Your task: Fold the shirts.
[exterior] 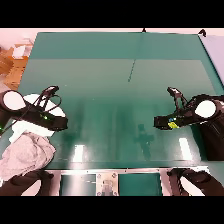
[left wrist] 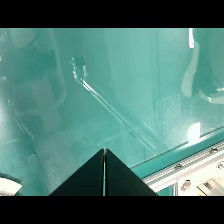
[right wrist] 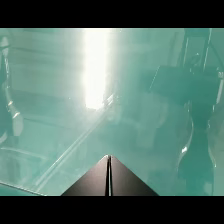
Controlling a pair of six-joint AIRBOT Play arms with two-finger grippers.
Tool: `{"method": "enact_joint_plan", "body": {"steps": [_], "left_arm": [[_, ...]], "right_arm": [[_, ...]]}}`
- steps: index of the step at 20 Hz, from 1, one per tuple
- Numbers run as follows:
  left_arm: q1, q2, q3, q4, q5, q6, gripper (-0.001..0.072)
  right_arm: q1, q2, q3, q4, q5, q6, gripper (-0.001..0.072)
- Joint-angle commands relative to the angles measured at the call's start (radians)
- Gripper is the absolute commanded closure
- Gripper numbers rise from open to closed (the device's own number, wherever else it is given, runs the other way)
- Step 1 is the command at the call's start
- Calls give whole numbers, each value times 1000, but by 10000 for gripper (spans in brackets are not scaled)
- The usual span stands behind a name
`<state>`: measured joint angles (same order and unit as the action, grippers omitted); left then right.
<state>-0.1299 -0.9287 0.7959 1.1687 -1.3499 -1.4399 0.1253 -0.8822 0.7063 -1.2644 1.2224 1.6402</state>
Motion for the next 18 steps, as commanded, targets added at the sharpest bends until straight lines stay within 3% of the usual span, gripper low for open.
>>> {"method": "enact_joint_plan", "body": {"steps": [1,10,15,16,18], "left_arm": [[0,1,0,0,0,0,683],[0,1,0,-3,9,0,684],[0,0,0,-20,206,0,684],[0,1,0,19,247,0,684],[0,-1,2,288,326,-49,680]], "right_arm": [[0,1,0,0,0,0,690],[0,1,0,0,0,0,690],[0,1,0,0,-43,0,690],[0,1,0,0,-65,0,689],[0,1,0,1,-86,0,690]]}}
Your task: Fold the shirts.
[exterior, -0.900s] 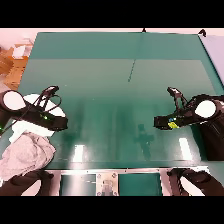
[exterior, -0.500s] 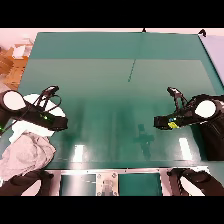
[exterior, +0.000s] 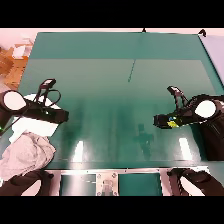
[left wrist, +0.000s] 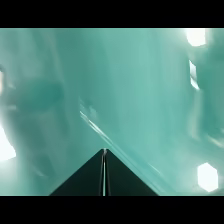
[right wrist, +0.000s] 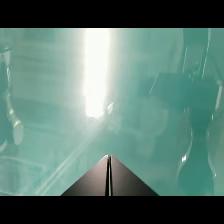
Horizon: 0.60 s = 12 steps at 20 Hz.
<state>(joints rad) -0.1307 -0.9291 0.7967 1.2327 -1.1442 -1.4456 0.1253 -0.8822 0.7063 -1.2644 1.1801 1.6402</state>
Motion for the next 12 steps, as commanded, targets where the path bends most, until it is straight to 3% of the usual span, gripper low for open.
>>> {"method": "enact_joint_plan", "body": {"steps": [1,2,3,4,8,11,12], "left_arm": [[2,-6,1,410,141,-126,356],[11,-19,1,590,157,-208,-13],[41,-37,1,732,181,-257,-11],[88,-55,1,772,217,-269,-11],[280,-209,0,688,346,-251,-11],[314,-366,0,588,407,-106,-8],[314,-399,1,571,425,-82,98]], "right_arm": [[0,0,0,0,-66,0,689],[0,0,0,0,-73,0,690],[0,1,0,0,-76,0,690],[0,0,0,1,-85,0,690],[0,0,0,0,-92,0,689],[0,0,0,0,-96,0,689],[0,0,0,1,-95,0,689]]}}
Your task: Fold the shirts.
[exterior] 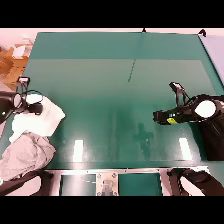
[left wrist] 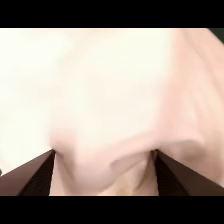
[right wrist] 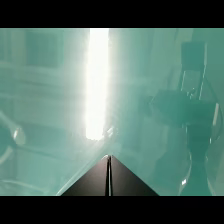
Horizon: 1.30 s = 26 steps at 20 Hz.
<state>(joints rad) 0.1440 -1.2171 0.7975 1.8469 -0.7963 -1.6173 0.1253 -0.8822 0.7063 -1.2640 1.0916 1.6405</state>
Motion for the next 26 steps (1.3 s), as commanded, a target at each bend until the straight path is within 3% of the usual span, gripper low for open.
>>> {"method": "enact_joint_plan", "body": {"steps": [1,2,5,8,13,15,18,21,22,23,24,26], "left_arm": [[40,-129,0,-51,89,90,429],[39,-127,2,-53,90,95,672],[39,-77,87,-88,-1,98,685],[-5,32,244,-229,-140,132,686],[-311,178,446,-521,-327,123,686],[-457,171,450,-676,-326,117,686],[-653,101,421,-700,-239,43,685],[-758,-24,409,-721,-157,43,669],[-768,-63,409,-739,-134,43,480],[-767,-97,410,-760,-120,29,110],[-755,-112,410,-768,-119,-5,-4],[-687,-104,425,-767,-178,-8,-2]], "right_arm": [[0,1,0,0,-3,0,690],[0,1,0,2,4,0,690],[0,1,0,16,9,0,690],[0,1,2,19,9,0,690],[-13,1,55,18,60,-3,690],[-45,1,85,18,79,-3,690],[-106,1,114,18,109,-3,690],[-146,0,114,18,132,-4,690],[-148,0,114,18,133,-4,667],[-148,0,114,18,133,-4,526],[-148,1,114,18,134,-4,413],[-149,1,114,3,157,-4,397]]}}
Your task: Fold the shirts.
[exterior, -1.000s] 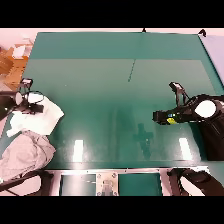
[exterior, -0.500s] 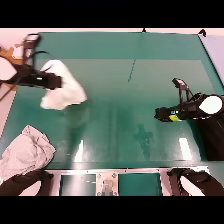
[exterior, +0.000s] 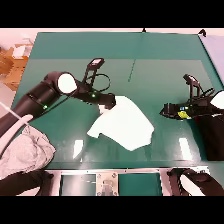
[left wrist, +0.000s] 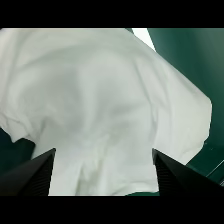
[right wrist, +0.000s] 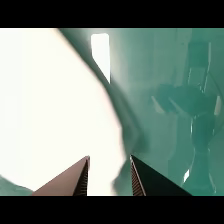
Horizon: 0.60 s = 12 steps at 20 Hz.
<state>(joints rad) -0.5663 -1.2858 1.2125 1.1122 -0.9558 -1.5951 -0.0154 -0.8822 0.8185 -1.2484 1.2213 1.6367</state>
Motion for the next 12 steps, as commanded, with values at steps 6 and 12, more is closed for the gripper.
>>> {"method": "enact_joint_plan", "body": {"steps": [6,12], "left_arm": [[299,-15,16,65,-380,-27,-2],[356,-16,-226,45,-144,65,-2]], "right_arm": [[-37,-12,-36,-33,77,0,267],[-20,28,-378,261,106,-65,262]]}}
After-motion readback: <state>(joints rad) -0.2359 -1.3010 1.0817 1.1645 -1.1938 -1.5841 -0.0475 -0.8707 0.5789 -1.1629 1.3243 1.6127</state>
